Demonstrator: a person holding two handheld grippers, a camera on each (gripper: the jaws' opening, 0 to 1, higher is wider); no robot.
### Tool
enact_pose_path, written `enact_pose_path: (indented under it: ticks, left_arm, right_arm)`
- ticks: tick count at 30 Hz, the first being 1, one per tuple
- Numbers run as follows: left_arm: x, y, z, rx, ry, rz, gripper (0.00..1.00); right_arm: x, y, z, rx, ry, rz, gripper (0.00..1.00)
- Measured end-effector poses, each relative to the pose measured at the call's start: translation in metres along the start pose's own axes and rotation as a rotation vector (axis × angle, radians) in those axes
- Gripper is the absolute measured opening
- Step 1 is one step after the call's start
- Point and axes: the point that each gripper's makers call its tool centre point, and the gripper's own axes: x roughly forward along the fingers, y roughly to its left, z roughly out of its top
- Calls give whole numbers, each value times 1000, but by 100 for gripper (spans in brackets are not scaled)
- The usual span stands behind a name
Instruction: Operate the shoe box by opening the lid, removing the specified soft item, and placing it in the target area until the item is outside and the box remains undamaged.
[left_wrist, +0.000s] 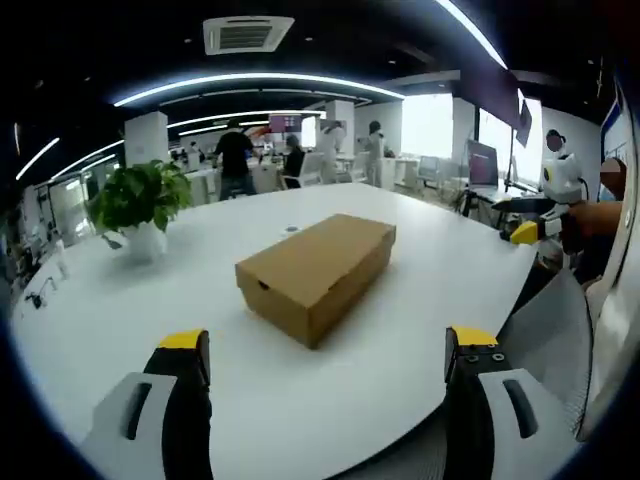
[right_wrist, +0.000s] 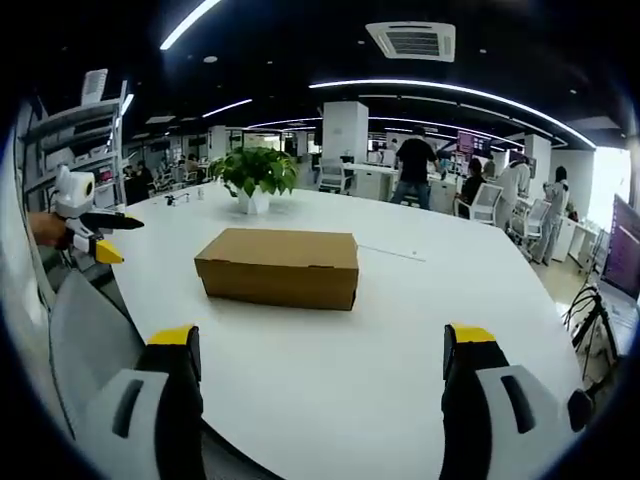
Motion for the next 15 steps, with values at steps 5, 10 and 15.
enact_pose_path:
  ticks: [5, 10, 15]
  left_arm:
    - [1, 2, -2, -1, 2, 1, 100]
    - [2, 2, -3, -3, 6, 2, 100]
    - [3, 2, -3, -8, 5, 4, 100]
  right_arm:
    - [1, -1, -1, -6, 4, 0, 96]
    - [1, -2, -2, -8, 4, -4, 96]
    - [0, -3, -3, -4, 6, -9, 96]
